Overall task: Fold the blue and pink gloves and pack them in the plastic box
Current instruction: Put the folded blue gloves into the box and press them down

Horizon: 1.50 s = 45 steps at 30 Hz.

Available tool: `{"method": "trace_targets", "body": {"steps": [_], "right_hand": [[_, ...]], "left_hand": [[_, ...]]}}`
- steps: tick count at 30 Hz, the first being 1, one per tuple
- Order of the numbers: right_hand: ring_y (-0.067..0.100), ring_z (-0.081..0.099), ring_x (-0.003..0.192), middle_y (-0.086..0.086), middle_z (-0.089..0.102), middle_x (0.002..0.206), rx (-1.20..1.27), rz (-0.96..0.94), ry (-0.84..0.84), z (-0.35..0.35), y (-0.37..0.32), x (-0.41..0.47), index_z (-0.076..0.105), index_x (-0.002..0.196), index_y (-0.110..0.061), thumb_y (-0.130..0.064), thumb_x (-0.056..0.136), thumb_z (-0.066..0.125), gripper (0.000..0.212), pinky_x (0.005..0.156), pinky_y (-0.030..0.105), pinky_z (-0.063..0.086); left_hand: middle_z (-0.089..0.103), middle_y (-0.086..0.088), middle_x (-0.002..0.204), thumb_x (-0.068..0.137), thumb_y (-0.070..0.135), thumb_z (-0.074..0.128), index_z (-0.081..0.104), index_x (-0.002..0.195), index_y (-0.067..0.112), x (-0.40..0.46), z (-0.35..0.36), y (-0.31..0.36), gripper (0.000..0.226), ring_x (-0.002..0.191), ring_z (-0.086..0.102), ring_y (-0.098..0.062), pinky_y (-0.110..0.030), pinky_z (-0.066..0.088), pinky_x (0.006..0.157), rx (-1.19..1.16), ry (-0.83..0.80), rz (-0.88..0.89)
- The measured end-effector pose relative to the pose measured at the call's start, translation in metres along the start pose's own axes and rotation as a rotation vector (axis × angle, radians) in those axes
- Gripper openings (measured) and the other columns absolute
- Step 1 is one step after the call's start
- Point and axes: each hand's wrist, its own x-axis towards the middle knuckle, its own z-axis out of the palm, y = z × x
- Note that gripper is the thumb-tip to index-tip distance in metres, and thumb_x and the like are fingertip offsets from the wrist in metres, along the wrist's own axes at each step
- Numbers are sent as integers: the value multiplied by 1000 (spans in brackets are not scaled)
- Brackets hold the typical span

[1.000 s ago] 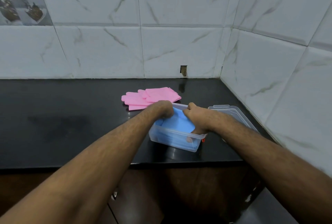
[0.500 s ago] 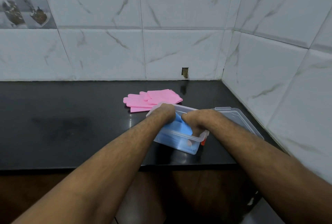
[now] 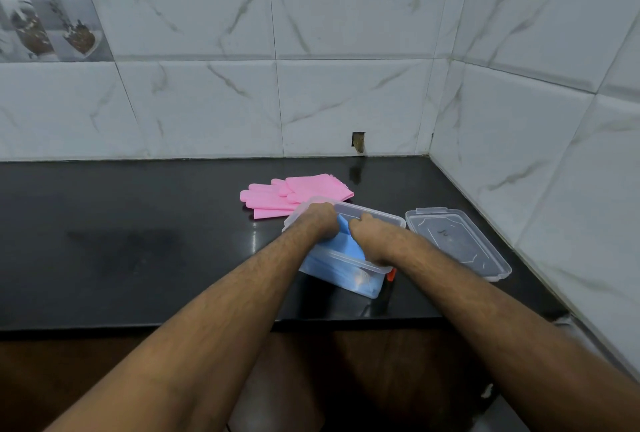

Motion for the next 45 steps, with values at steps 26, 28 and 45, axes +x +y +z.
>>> {"method": "trace_targets", "body": {"steps": [26,28,45], "right_hand": [[18,55,82,-7,53,77,-265,38,190,5,14,-2,61,104,-23,-60,78,75,47,87,38,32],[16,49,77,-8,43,67,-320,53,167,6,15,-3,61,99,-25,-58,77,76,43,85,39,25],[20,39,121,-4,61,117,-440,49,-190,-1,9,8,59,128,-32,-30,97,63,32,100,45,25]], "left_hand": [[64,-6,128,79,28,88,61,135,13,-31,-28,-9,64,111,62,-25,-40,53,99,296,-183,425],[65,-6,119,80,28,87,65,119,16,-30,-26,-10,47,107,63,-26,-41,54,96,343,-175,427],[55,-10,137,96,14,64,56,139,9,-46,-21,-24,44,126,53,-26,-36,43,105,502,-164,527]]}}
